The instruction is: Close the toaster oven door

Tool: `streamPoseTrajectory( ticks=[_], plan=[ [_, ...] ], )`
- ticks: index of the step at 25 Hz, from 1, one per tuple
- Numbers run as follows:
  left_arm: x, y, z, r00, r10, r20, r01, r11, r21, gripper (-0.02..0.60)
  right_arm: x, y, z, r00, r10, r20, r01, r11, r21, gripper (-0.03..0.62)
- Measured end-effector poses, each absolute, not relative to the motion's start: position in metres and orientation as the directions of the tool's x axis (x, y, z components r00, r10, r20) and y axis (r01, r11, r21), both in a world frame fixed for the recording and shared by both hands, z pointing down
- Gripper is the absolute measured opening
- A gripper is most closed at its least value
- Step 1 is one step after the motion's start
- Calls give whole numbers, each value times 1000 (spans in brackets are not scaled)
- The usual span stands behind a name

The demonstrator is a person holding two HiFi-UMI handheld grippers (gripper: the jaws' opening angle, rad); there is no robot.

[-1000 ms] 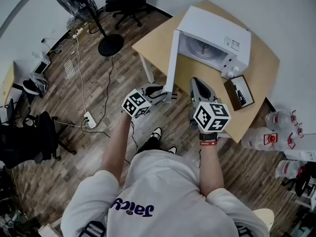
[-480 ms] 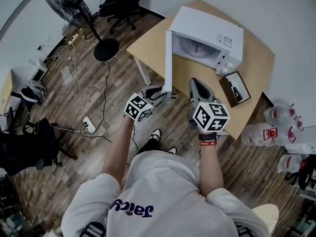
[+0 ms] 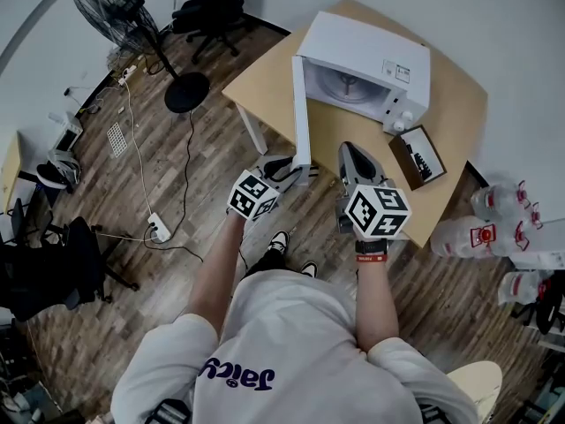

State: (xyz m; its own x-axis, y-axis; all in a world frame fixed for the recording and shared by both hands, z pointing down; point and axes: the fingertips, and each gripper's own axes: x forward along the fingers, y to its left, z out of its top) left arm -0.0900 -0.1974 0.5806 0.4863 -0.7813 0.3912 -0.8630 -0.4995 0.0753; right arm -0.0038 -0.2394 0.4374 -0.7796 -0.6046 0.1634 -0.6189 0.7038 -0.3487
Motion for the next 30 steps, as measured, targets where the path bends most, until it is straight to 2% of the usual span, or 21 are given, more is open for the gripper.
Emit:
streamPoseTrajectory(
  ticks=[30],
  plan=[
    [-51, -219, 580, 468, -802, 371, -881, -458, 120, 155, 15, -256, 448, -738, -653, 171, -659, 644, -388, 15]
  ],
)
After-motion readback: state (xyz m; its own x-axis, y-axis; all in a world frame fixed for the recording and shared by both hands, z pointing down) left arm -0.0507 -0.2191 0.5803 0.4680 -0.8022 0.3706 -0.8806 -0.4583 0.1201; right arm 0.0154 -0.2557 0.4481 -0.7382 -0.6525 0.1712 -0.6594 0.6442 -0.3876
